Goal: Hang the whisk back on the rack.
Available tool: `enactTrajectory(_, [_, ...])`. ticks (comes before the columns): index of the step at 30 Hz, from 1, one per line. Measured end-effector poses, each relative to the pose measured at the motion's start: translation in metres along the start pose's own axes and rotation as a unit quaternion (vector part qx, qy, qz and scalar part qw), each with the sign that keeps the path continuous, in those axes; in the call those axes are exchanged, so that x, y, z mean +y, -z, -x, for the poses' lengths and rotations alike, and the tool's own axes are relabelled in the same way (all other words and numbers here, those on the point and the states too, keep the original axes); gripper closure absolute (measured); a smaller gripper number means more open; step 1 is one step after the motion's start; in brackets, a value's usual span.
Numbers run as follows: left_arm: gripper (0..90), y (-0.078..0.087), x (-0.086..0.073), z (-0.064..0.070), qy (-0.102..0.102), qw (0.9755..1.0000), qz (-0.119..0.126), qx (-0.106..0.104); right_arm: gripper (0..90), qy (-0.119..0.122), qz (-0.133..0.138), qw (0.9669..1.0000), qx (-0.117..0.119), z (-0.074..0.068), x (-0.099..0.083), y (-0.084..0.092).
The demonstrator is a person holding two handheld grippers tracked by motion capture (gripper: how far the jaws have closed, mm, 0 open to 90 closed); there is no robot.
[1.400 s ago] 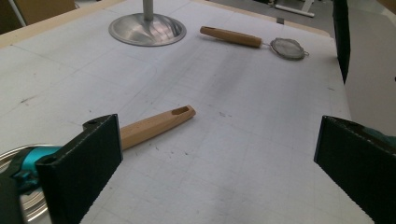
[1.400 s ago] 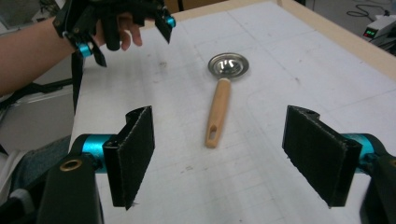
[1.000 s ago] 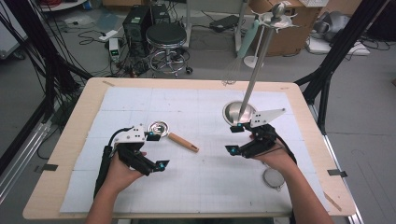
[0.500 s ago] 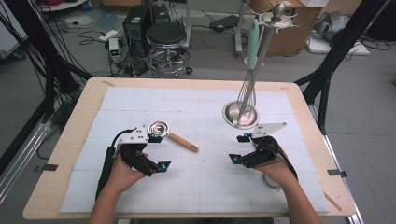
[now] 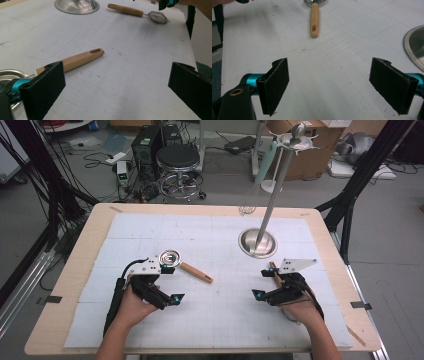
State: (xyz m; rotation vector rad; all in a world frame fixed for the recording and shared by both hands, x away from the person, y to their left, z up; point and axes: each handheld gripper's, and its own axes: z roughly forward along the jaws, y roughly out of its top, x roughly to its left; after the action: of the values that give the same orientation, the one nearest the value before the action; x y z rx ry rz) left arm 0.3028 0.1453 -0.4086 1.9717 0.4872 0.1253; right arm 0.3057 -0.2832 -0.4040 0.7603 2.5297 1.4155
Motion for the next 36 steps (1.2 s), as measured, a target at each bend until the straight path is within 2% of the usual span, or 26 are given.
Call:
enactTrajectory(8, [1.6,0.0026,-0.0020,0.0007,0.002,1.0000,0.006,0.003,15.5,-0.007,0.022,0.9997,-0.007,0.0026,-0.0002,0.0072])
enactTrajectory(19, [1.6,0.0038,-0.0037,-0.0001,0.002,1.0000,0.007,0.004,15.5,0.002,0.016,0.9999,-0.003,0.0013,0.0005,0.0023])
enactTrajectory(36, [1.6,0.0038,-0.0031,-0.0007,0.005,0.9999,0.014,0.004,15.5,0.005,0.022,0.9997,0.002,0.0003,0.0006,0.0033])
